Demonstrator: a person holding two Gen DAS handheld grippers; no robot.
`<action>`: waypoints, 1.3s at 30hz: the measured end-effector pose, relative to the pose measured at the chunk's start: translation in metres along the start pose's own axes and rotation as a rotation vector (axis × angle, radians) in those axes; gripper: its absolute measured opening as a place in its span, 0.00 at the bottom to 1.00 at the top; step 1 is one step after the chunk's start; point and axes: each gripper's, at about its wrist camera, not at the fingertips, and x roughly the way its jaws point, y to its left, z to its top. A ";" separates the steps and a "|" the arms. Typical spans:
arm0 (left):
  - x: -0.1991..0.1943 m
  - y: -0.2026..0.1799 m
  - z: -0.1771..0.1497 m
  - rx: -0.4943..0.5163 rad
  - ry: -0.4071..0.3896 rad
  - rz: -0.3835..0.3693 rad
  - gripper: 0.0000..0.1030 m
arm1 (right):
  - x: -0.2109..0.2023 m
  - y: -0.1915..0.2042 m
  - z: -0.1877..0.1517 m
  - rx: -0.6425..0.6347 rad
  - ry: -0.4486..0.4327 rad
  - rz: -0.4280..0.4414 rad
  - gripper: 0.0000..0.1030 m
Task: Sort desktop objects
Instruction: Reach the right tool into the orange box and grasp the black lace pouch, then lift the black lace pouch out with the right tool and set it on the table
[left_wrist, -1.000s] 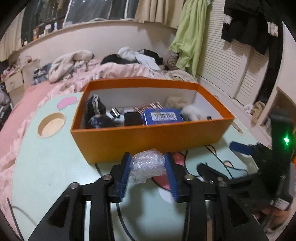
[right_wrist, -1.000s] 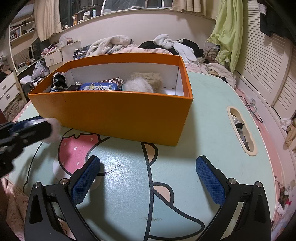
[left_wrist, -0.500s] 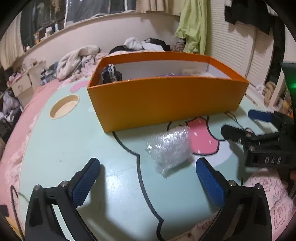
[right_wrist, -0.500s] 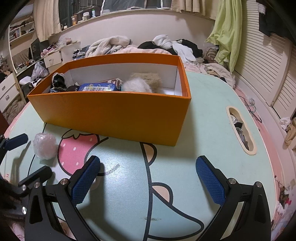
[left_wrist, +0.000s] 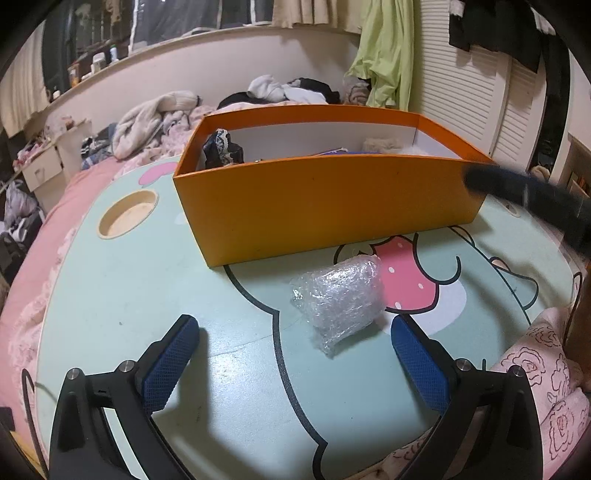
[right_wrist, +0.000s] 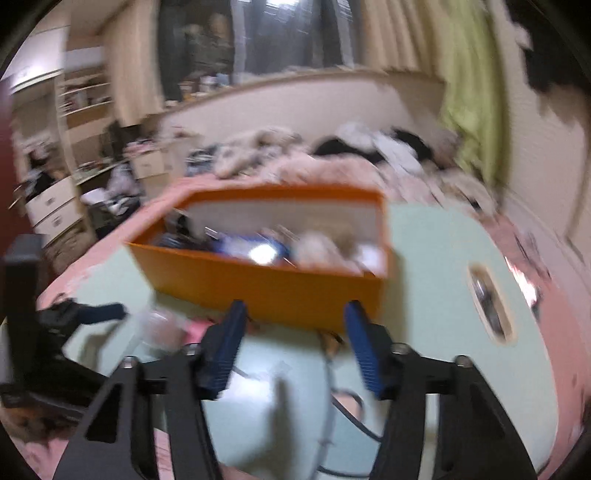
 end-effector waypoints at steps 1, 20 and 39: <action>0.000 0.001 0.000 0.000 0.000 -0.001 1.00 | 0.004 0.005 0.013 0.008 0.001 0.064 0.45; 0.000 0.002 -0.002 -0.001 -0.002 -0.004 1.00 | 0.159 0.046 0.073 0.170 0.391 0.392 0.09; 0.000 0.004 -0.005 0.000 -0.004 -0.007 1.00 | 0.032 -0.017 0.016 0.134 0.256 0.453 0.09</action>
